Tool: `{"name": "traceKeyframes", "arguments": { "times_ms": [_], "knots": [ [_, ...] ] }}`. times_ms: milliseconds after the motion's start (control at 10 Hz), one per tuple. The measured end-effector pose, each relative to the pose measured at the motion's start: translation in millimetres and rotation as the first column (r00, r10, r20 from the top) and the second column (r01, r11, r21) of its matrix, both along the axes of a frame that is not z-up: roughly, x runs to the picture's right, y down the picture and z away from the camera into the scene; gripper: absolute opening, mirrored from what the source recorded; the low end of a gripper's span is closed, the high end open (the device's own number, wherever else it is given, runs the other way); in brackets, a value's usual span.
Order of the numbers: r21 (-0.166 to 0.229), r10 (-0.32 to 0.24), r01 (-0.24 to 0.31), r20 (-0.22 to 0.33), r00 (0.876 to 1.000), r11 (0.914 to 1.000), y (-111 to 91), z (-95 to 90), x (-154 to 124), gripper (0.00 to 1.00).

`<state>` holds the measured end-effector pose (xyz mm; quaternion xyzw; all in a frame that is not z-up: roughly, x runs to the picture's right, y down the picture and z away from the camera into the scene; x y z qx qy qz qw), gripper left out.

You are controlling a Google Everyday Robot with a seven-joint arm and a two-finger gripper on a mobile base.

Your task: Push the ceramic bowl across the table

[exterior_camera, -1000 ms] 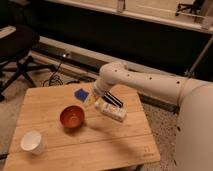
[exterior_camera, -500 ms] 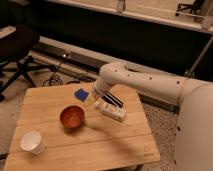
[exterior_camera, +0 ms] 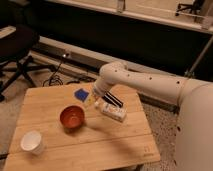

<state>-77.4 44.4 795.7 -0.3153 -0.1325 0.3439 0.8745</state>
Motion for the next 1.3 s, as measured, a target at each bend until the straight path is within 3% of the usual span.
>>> {"name": "traceKeyframes", "arguments": {
  "times_ms": [600, 800, 1000, 1300],
  "knots": [
    [0.0, -0.001, 0.001, 0.0, 1.0, 1.0, 0.4, 0.1, -0.1, 0.75],
    [0.014, -0.042, 0.042, -0.002, 0.999, 0.999, 6.3, -0.5, 0.2, 0.75],
    [0.051, -0.181, 0.181, -0.011, 0.983, 0.9821, 25.0, -1.2, -1.5, 0.75],
    [0.054, -0.394, 0.395, -0.024, 0.919, 0.9171, 65.7, -1.5, 3.3, 0.75]
  ]
}}
